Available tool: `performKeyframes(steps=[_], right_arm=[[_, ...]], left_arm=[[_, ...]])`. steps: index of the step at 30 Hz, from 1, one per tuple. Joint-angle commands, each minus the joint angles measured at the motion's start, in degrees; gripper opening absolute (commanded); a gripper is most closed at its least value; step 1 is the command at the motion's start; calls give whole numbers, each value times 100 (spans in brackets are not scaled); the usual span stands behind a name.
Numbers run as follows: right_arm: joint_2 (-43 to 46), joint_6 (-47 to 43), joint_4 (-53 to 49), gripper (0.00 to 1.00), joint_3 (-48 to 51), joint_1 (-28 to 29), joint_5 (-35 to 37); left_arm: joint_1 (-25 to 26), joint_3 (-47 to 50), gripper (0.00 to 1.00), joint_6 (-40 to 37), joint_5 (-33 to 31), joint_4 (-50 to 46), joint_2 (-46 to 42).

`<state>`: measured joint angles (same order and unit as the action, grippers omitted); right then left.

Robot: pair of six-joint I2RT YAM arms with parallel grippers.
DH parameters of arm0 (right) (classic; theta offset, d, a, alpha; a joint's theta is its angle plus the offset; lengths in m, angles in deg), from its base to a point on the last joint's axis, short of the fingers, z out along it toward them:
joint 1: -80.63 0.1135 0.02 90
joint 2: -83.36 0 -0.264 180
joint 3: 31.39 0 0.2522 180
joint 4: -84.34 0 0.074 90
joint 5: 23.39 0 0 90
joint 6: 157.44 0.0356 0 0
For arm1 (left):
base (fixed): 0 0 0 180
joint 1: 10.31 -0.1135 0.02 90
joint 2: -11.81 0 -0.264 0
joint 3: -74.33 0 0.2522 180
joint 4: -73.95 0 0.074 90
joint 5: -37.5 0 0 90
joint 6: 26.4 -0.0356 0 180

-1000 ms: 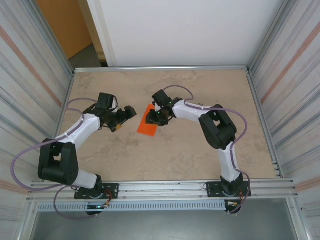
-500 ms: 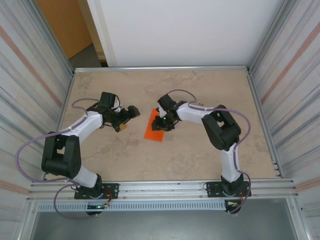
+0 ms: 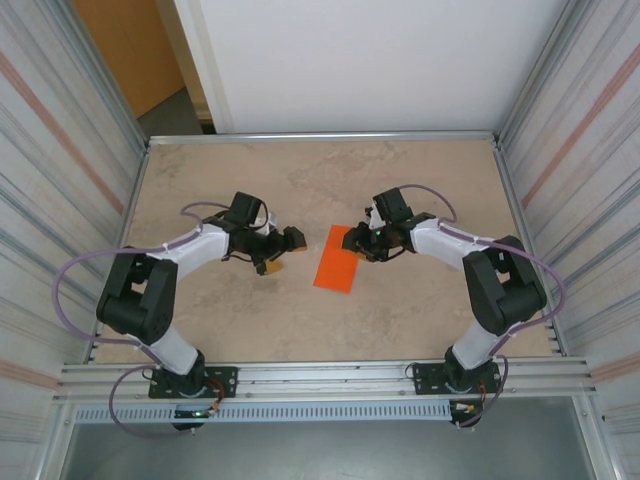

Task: Fold a paper plane with a square sheet of paper (pick it up from the middle)
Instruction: Move the paper to the center of the table, then third fold the triangle at the center of the table.

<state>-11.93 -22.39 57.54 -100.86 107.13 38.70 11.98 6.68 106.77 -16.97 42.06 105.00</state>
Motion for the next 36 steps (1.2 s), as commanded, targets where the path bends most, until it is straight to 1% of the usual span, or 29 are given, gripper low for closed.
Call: performKeyframes(steps=[1,4,11,14,17,19,25,29,33,36], right_arm=[[-78,460,49,36,53,85,136],[-244,486,30,33,68,83,122],[-718,410,-74,31,-21,77,-56],[-822,323,-169,30,-46,65,-7],[-898,217,-277,30,-51,37,84],[-967,114,-372,30,-51,26,173],[-1138,-119,-481,29,41,22,397],[-1231,-176,-489,28,60,21,426],[-1261,-204,-466,28,68,36,400],[-1271,-200,-455,28,68,15,394]], left_arm=[[126,-81,91,125,253,178,110],[298,-164,86,94,266,173,231],[589,-200,77,128,218,206,449],[693,-197,71,129,201,213,483],[778,-175,68,138,167,213,524],[833,-152,60,106,178,204,572],[931,-102,44,19,86,178,701],[1022,-160,40,-77,80,156,800],[1088,-147,39,-279,-209,40,778],[1127,-102,38,-318,-308,38,764]])
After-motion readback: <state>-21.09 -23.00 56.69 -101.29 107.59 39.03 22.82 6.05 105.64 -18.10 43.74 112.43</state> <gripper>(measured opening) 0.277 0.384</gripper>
